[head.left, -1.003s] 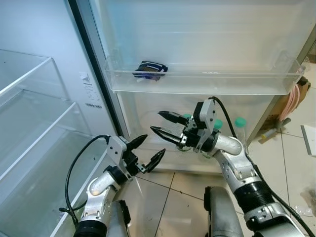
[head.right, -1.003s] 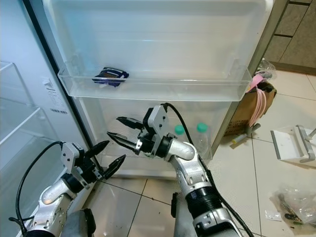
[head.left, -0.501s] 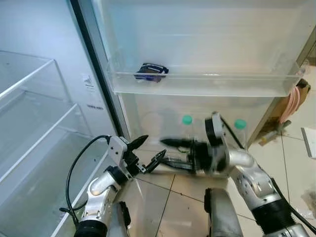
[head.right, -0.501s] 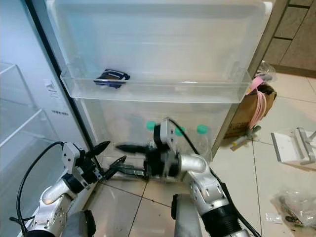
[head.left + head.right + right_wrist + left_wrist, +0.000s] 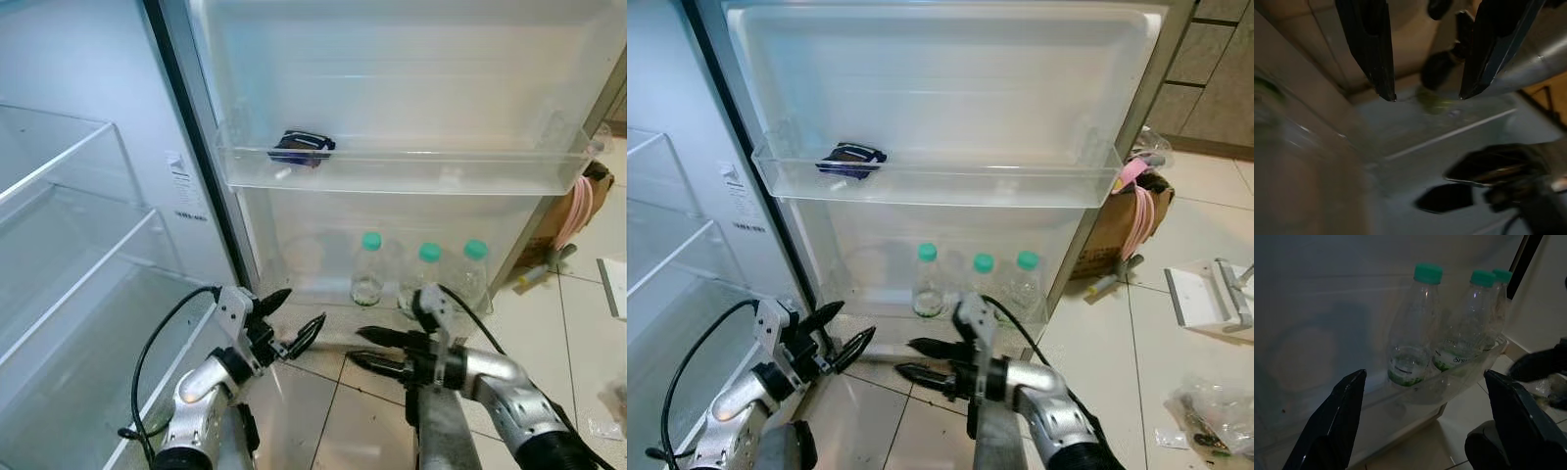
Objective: Restocking fridge
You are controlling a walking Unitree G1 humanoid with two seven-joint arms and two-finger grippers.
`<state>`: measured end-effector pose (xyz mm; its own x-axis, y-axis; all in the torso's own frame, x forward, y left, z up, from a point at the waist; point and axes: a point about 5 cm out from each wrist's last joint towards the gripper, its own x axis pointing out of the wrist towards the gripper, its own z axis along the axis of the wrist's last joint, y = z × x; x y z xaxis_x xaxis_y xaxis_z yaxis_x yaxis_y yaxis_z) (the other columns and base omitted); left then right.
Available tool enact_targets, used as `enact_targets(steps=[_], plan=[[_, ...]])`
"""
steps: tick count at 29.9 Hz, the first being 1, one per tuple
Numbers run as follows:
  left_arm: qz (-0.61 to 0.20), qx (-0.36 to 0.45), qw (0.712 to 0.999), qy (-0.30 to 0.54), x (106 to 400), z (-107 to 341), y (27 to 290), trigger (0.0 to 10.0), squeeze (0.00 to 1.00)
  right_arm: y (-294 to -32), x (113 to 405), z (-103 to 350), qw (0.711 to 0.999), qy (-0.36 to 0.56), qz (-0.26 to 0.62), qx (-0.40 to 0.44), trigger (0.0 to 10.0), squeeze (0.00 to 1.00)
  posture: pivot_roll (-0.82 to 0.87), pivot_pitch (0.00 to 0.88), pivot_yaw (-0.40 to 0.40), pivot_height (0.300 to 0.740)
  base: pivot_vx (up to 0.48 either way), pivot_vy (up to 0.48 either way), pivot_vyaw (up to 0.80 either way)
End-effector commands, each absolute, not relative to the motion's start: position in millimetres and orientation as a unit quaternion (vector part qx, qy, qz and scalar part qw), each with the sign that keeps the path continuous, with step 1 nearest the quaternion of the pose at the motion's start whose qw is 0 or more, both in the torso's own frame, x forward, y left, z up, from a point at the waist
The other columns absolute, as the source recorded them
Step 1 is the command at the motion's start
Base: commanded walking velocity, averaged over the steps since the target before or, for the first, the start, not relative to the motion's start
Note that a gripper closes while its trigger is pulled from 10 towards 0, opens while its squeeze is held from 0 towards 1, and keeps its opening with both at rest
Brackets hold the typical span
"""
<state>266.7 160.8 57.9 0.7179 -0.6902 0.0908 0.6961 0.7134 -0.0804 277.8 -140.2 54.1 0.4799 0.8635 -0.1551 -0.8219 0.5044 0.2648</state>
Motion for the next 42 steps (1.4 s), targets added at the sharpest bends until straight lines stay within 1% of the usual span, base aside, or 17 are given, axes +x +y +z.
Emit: enact_targets(steps=[1,3,5,8,11,15,17,22,27,32,36,39,42], plan=[[-0.365,-0.060,0.929,-0.021,263.0,52.4,162.1,10.0,0.00,-162.4,277.4,42.3,0.884,0.168,0.429,0.082,10.0,0.00,-0.08,0.038,-0.015,0.421,0.000,0.000,0.00],[-0.365,-0.060,0.929,-0.021,263.0,52.4,162.1,10.0,0.00,-162.4,277.4,42.3,0.884,0.168,0.429,0.082,10.0,0.00,-0.08,0.038,-0.015,0.421,0.000,0.000,0.00],[-0.358,-0.060,0.932,-0.017,262.8,49.7,162.6,10.0,0.00,-181.9,272.3,28.3,0.899,0.204,0.378,0.090,10.0,0.00,-0.08,0.037,-0.019,0.421,0.000,0.000,0.00],[-0.345,-0.057,0.937,-0.003,262.8,44.4,161.8,10.0,0.00,-205.3,256.9,6.8,0.904,0.253,0.324,0.114,10.0,0.00,-0.08,0.037,-0.020,0.421,0.000,0.000,0.00],[-0.335,-0.051,0.941,0.009,263.5,40.7,161.9,10.0,0.00,-212.5,249.0,-1.2,0.904,0.264,0.307,0.137,10.0,0.00,-0.09,0.037,-0.021,0.426,0.000,0.000,0.00],[-0.328,-0.051,0.943,0.016,263.7,38.5,162.9,10.0,0.00,-215.4,245.1,-5.1,0.905,0.270,0.296,0.146,10.0,0.00,-0.09,0.037,-0.020,0.431,0.000,0.000,0.00],[-0.306,-0.051,0.950,0.041,263.5,31.0,168.8,10.0,0.00,-220.4,235.1,-16.4,0.906,0.288,0.263,0.165,10.0,0.00,-0.09,0.034,-0.017,0.446,0.000,0.000,0.00],[-0.294,-0.050,0.953,0.046,263.3,28.4,173.1,10.0,0.00,-223.0,230.0,-23.0,0.906,0.300,0.240,0.176,10.0,0.00,-0.09,0.032,-0.015,0.461,0.000,0.000,0.00],[-0.277,-0.047,0.958,0.058,261.3,22.5,177.8,10.0,0.00,-226.8,222.5,-33.3,0.909,0.314,0.185,0.202,10.0,0.00,-0.09,0.026,-0.015,0.481,0.000,0.000,0.00],[-0.254,-0.049,0.962,0.082,256.6,13.0,182.4,10.0,0.00,-229.8,214.6,-40.4,0.910,0.326,0.152,0.208,10.0,0.00,-0.09,0.022,-0.013,0.501,0.000,0.000,0.00],[-0.247,-0.050,0.964,0.089,253.9,9.3,185.4,10.0,0.00,-233.4,209.9,-43.4,0.910,0.329,0.135,0.210,10.0,0.00,-0.08,0.020,-0.011,0.516,0.000,0.000,0.00],[-0.245,-0.051,0.964,0.089,253.4,8.8,186.0,10.0,0.00,-234.1,209.1,-43.7,0.911,0.328,0.132,0.213,10.0,0.00,-0.08,0.020,-0.011,0.521,0.000,0.000,0.00],[-0.242,-0.053,0.965,0.088,253.7,8.5,186.8,10.0,0.00,-235.8,210.6,-42.0,0.913,0.316,0.127,0.223,10.0,0.00,-0.09,0.021,-0.010,0.536,0.000,0.000,0.00]])
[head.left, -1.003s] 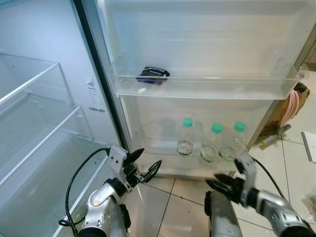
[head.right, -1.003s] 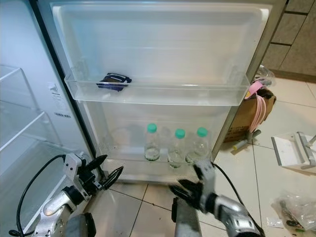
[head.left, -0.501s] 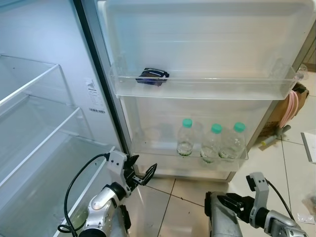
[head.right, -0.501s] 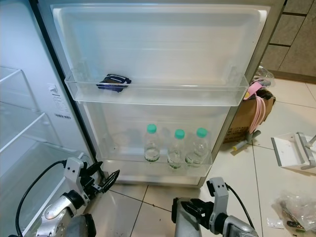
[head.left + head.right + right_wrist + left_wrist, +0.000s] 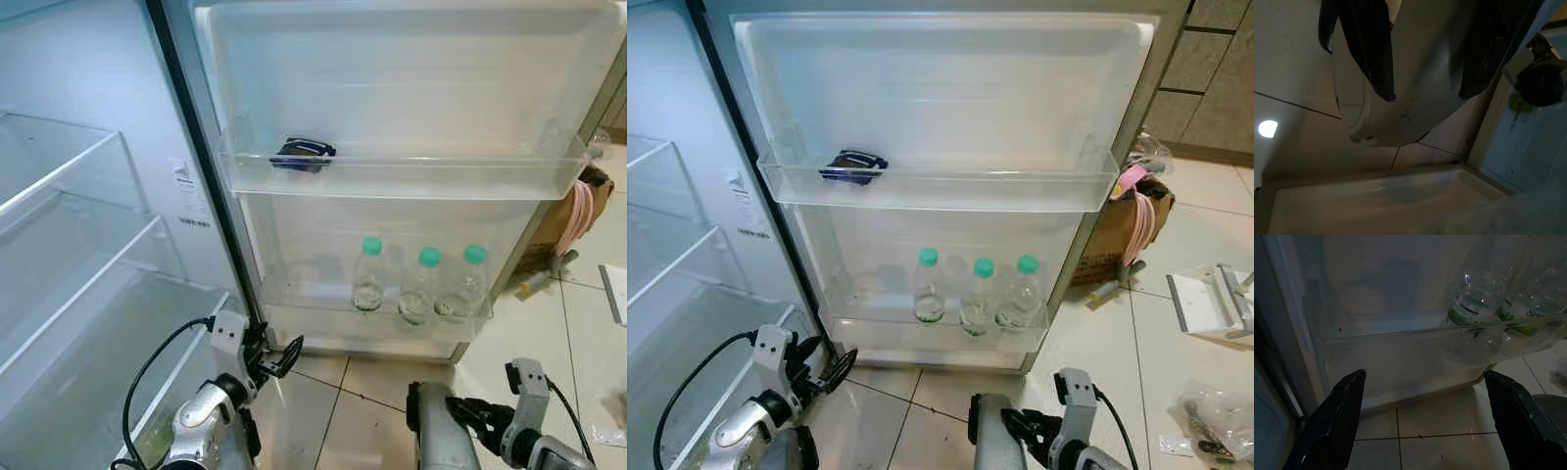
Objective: Restocking fridge
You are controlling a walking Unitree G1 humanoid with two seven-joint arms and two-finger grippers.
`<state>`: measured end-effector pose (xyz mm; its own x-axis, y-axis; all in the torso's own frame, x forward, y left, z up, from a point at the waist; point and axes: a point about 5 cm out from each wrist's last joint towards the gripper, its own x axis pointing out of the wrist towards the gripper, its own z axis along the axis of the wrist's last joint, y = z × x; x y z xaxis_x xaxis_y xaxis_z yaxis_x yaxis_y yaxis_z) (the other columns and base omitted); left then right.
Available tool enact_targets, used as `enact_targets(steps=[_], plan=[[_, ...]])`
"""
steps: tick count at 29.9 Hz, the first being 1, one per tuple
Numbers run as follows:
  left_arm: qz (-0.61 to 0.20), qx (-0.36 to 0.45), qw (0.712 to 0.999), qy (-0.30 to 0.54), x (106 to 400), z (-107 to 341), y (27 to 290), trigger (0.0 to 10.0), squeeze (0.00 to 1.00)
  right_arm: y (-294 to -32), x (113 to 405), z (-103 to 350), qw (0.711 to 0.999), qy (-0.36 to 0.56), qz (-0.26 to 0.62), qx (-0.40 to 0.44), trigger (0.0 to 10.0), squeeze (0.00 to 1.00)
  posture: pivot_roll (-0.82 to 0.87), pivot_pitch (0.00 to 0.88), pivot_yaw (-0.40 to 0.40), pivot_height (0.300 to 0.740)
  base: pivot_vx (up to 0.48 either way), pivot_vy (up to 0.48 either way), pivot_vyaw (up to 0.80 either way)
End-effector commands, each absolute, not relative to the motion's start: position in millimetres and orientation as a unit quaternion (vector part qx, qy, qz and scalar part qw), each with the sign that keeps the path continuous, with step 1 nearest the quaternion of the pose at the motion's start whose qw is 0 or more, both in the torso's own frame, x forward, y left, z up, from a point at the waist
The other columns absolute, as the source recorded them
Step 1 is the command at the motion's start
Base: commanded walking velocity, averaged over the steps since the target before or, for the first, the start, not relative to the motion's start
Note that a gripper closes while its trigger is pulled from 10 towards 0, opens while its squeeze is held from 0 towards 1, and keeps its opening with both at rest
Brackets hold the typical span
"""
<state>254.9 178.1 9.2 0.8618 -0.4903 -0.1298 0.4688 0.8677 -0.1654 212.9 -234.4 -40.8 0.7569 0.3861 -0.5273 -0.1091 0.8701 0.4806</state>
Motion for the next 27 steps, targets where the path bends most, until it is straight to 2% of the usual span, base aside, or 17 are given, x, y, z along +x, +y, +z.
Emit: enact_targets(steps=[1,10,27], plan=[[-0.241,-0.053,0.965,0.087,254.0,8.4,186.6,10.0,0.00,-236.2,211.7,-41.2,0.914,0.313,0.127,0.224,10.0,0.00,-0.09,0.021,-0.010,0.541,0.000,0.000,0.00],[-0.245,-0.053,0.964,0.084,254.7,8.3,183.1,10.0,0.00,-237.0,217.7,-35.9,0.918,0.296,0.136,0.226,10.0,0.00,-0.09,0.023,-0.009,0.576,0.000,0.000,0.00],[-0.234,-0.050,0.965,0.103,253.6,2.6,182.4,10.0,0.00,-238.0,216.0,-38.7,0.919,0.304,0.120,0.221,10.0,0.00,-0.09,0.010,-0.013,0.576,0.000,0.000,0.00]])
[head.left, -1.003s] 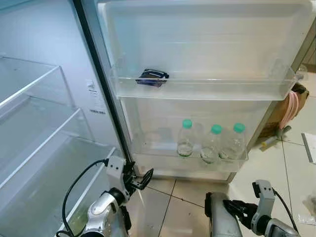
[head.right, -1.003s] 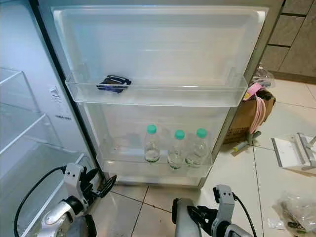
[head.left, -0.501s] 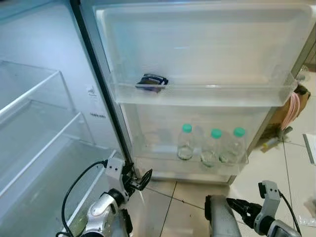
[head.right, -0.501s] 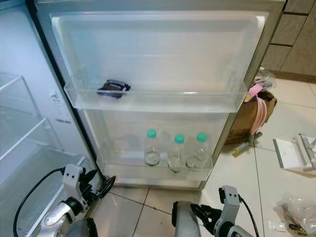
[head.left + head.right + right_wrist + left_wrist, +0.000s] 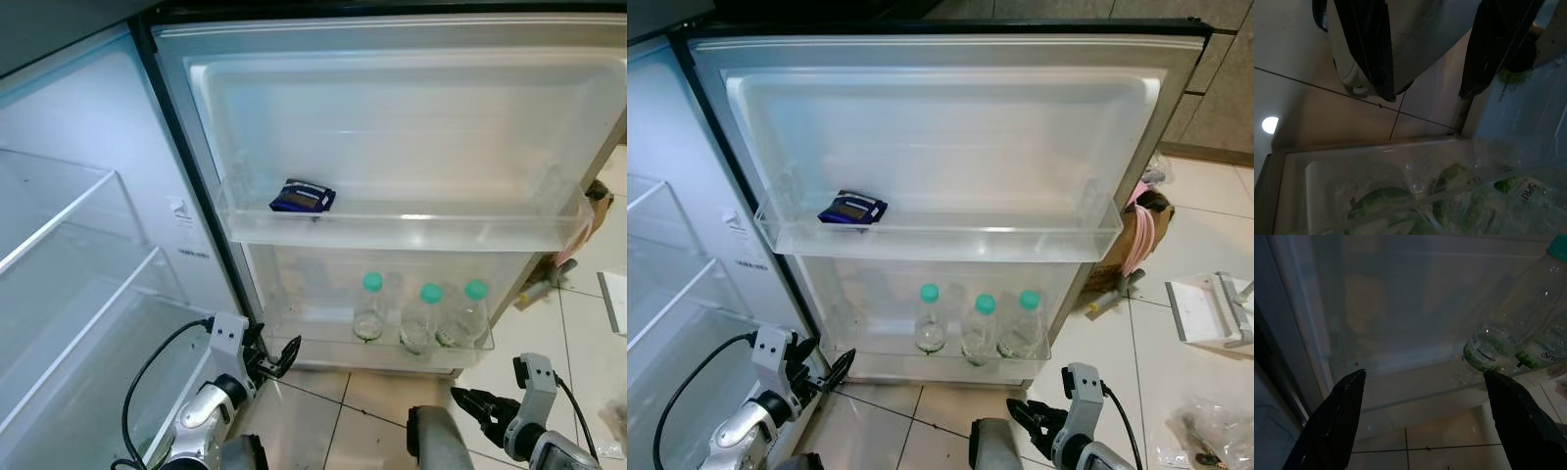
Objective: Restocking fridge
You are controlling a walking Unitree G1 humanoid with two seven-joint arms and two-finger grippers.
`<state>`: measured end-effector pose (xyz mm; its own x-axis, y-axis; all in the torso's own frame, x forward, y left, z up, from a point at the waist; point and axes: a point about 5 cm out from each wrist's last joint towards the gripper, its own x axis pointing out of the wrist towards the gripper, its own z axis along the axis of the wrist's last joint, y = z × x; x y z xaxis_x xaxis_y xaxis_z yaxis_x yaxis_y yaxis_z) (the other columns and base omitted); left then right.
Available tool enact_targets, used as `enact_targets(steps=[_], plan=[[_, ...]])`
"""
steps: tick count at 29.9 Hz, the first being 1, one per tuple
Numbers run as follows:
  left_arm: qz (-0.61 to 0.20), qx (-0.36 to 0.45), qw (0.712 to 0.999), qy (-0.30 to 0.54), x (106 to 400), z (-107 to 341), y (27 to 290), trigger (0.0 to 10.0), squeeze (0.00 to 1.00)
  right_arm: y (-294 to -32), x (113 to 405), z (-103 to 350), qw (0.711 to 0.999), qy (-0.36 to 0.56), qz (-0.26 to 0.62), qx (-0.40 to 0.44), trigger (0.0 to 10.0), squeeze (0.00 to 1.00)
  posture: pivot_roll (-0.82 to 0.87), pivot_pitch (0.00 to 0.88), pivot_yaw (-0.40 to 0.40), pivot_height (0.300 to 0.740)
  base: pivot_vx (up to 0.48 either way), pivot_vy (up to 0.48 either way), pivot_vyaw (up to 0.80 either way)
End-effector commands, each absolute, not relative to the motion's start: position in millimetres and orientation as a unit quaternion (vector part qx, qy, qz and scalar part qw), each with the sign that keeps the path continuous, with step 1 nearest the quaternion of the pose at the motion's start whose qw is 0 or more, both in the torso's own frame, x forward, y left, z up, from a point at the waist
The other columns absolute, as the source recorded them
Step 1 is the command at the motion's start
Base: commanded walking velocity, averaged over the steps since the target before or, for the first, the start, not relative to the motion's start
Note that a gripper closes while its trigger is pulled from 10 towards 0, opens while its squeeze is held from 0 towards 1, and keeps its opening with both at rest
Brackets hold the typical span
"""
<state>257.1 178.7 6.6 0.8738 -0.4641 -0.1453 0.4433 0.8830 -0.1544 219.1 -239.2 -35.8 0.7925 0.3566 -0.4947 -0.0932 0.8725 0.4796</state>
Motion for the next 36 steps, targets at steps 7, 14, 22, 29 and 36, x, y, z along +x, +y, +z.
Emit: enact_targets(steps=[7,14,22,29,36], plan=[[-0.227,-0.047,0.964,0.131,254.5,-3.2,178.0,10.0,0.00,-237.5,215.9,-38.4,0.918,0.302,0.123,0.227,10.0,0.00,-0.09,0.009,-0.013,0.576,-0.274,0.000,0.00],[-0.228,-0.046,0.965,0.125,254.5,-2.7,176.4,10.0,0.00,-238.2,216.8,-36.5,0.918,0.293,0.130,0.236,10.0,0.00,-0.09,0.016,-0.014,0.601,0.000,0.000,0.00],[-0.225,-0.043,0.965,0.126,254.9,-2.9,177.3,10.0,0.00,-238.5,216.6,-37.3,0.919,0.296,0.123,0.231,10.0,0.00,-0.09,0.016,-0.013,0.620,0.000,0.000,0.00],[-0.224,-0.042,0.966,0.125,256.2,-2.2,176.9,10.0,0.00,-238.2,217.5,-36.2,0.919,0.289,0.126,0.237,10.0,0.00,-0.09,0.013,-0.014,0.635,0.000,0.000,0.00],[-0.224,-0.042,0.965,0.132,256.1,-3.6,175.0,10.0,0.00,-239.4,217.1,-36.5,0.920,0.288,0.118,0.239,10.0,0.00,-0.09,0.012,-0.014,0.654,-0.069,0.000,0.00]])
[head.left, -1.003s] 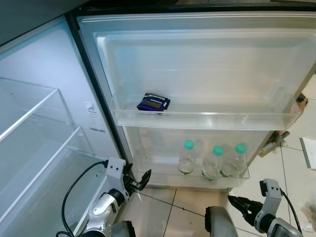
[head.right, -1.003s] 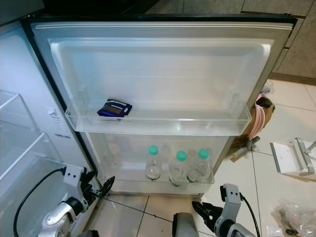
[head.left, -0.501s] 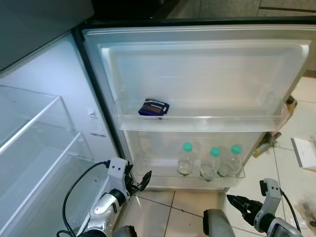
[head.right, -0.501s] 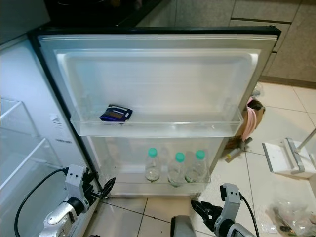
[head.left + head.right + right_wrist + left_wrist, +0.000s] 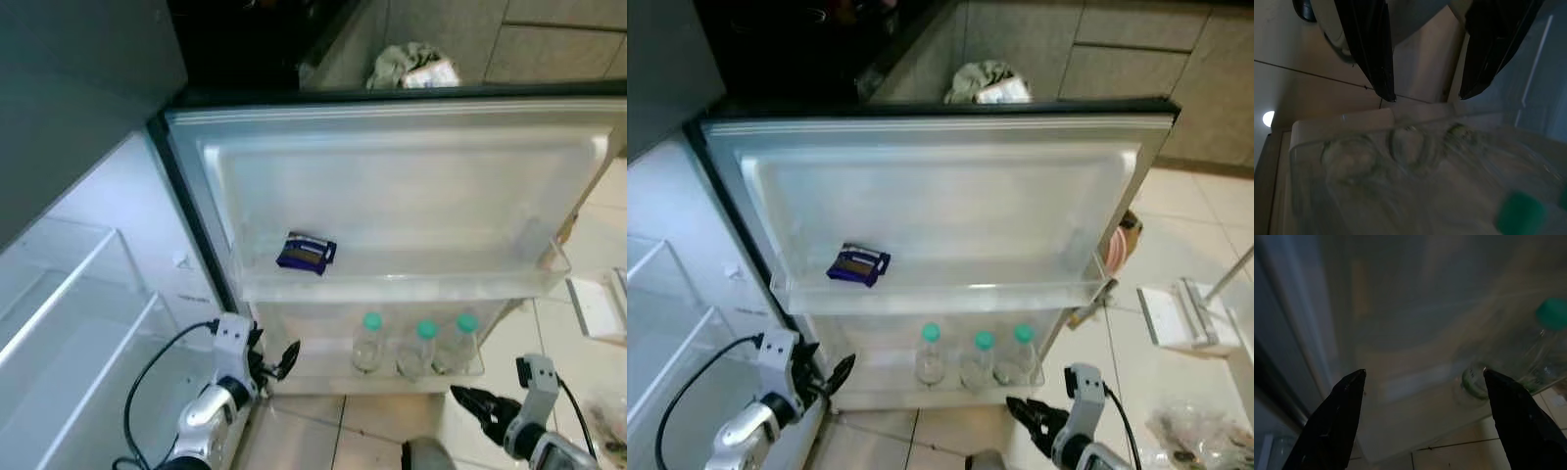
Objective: Restocking fridge
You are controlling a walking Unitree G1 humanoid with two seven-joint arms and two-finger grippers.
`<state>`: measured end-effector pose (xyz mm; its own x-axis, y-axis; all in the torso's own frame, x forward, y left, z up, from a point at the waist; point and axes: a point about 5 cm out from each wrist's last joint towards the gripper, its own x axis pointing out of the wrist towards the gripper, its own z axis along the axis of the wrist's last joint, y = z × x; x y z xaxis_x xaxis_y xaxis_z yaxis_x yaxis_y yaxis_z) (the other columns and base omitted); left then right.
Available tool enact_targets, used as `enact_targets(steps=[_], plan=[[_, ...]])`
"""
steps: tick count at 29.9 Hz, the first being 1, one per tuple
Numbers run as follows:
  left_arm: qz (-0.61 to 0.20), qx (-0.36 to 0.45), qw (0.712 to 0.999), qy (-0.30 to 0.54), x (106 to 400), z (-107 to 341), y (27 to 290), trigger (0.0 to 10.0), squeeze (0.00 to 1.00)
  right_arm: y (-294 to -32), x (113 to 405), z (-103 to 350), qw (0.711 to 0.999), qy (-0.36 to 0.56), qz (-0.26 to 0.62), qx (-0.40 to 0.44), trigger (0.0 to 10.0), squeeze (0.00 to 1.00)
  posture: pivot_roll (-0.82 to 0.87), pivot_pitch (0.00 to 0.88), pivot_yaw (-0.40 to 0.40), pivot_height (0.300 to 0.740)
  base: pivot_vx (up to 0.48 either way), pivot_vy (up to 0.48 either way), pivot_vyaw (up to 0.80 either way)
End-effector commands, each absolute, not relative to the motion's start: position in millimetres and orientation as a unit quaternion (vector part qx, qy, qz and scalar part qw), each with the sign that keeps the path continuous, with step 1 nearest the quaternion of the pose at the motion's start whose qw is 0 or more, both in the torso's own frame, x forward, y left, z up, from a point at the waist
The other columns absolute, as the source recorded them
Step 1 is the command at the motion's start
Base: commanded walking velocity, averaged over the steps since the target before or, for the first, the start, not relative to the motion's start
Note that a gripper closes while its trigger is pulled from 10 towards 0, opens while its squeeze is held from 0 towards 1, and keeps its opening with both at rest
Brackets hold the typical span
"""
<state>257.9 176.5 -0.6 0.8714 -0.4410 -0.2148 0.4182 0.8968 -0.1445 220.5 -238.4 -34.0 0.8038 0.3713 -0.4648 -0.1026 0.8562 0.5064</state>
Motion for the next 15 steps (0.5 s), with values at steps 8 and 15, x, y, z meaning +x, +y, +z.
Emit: enact_targets(steps=[8,15], plan=[[-0.227,-0.045,0.964,0.133,254.7,-4.9,172.6,10.0,0.00,-238.5,211.2,-41.0,0.915,0.299,0.112,0.245,10.0,0.00,-0.09,0.016,-0.017,0.654,-0.382,0.000,0.00],[-0.229,-0.041,0.964,0.131,254.1,-4.9,172.8,10.0,0.00,-237.8,207.3,-43.8,0.912,0.306,0.111,0.248,10.0,0.00,-0.09,0.017,-0.017,0.654,0.000,0.000,0.00]])
